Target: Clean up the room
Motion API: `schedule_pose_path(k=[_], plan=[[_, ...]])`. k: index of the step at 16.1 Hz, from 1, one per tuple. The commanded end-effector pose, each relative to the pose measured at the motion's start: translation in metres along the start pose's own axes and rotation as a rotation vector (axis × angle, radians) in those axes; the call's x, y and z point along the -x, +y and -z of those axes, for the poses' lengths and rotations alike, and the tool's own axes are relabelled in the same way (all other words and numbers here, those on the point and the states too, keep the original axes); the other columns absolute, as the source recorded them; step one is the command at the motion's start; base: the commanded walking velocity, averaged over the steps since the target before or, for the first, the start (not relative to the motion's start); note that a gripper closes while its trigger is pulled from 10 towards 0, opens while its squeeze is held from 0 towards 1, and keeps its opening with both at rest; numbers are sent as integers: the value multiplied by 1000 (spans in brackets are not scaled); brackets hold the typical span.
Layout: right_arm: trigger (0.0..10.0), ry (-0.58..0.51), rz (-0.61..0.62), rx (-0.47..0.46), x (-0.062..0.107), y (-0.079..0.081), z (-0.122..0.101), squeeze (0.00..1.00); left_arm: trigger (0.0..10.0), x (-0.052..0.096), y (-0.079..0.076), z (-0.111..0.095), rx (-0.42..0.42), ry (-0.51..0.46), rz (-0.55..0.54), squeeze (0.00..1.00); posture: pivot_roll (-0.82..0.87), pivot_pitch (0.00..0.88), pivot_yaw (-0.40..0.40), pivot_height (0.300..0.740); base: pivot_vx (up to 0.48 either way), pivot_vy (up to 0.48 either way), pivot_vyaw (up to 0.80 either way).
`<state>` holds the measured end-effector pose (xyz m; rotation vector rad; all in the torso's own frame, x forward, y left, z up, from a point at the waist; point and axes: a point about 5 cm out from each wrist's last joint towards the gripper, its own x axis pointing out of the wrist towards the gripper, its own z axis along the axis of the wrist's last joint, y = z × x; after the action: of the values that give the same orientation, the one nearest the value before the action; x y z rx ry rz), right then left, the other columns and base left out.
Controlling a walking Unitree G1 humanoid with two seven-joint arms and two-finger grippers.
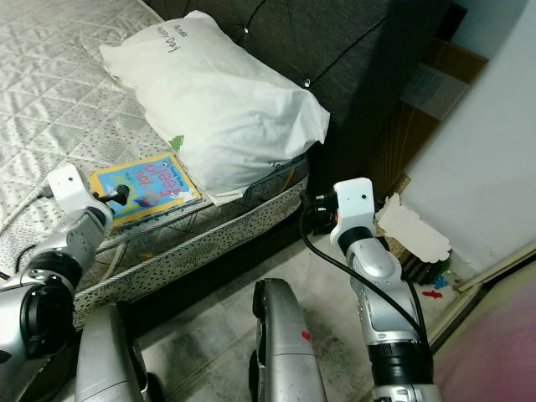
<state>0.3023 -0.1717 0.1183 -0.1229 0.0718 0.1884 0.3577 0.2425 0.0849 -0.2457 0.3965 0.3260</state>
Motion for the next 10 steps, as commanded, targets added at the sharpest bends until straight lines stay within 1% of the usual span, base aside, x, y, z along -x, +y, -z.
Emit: schedule_pose_path(k=[1, 2, 3, 5, 7, 8, 9, 10], plan=[[10000, -8, 10, 6, -2, -1, -1, 0, 10000, -1, -4, -11, -70, -27, -8, 1000, -245, 0, -97, 501, 0, 0, 0], [10000, -11, 9, 2, -3, 0, -1, 0, 10000, -1, -3, -14, -92, -40, -8, 1000, -238, 0, -94, 501, 0, 0, 0], [10000, -12, 9, 0, -4, 1, -1, 0, 10000, -1, -3, -15, -97, -44, -6, 1000, -235, 0, -93, 501, 0, 0, 0], [10000, -27, 12, -20, -9, 6, -2, 0, 10000, 0, -3, -20, -107, -91, -8, 1000, -206, 0, -74, 501, 0, 0, 0], [10000, -48, 13, -55, -17, 14, -5, 0, 10000, 3, -12, -15, -123, -161, 28, 1000, -179, 0, -61, 501, 0, 0, 0], [10000, -54, 7, -77, -22, 20, -5, 0, 10000, 8, -15, -10, -161, -229, 23, 1000, -153, 0, -52, 501, 0, 0, 0], [10000, -54, -1, -91, -25, 25, -4, 0, 10000, 13, -16, -6, -200, -272, 34, 1000, -135, 0, -46, 501, 0, 0, 0], [10000, -53, -8, -105, -28, 30, -4, 0, 10000, 22, -16, 1, -207, -312, 33, 1000, -109, 0, -42, 501, 0, 0, 0]])
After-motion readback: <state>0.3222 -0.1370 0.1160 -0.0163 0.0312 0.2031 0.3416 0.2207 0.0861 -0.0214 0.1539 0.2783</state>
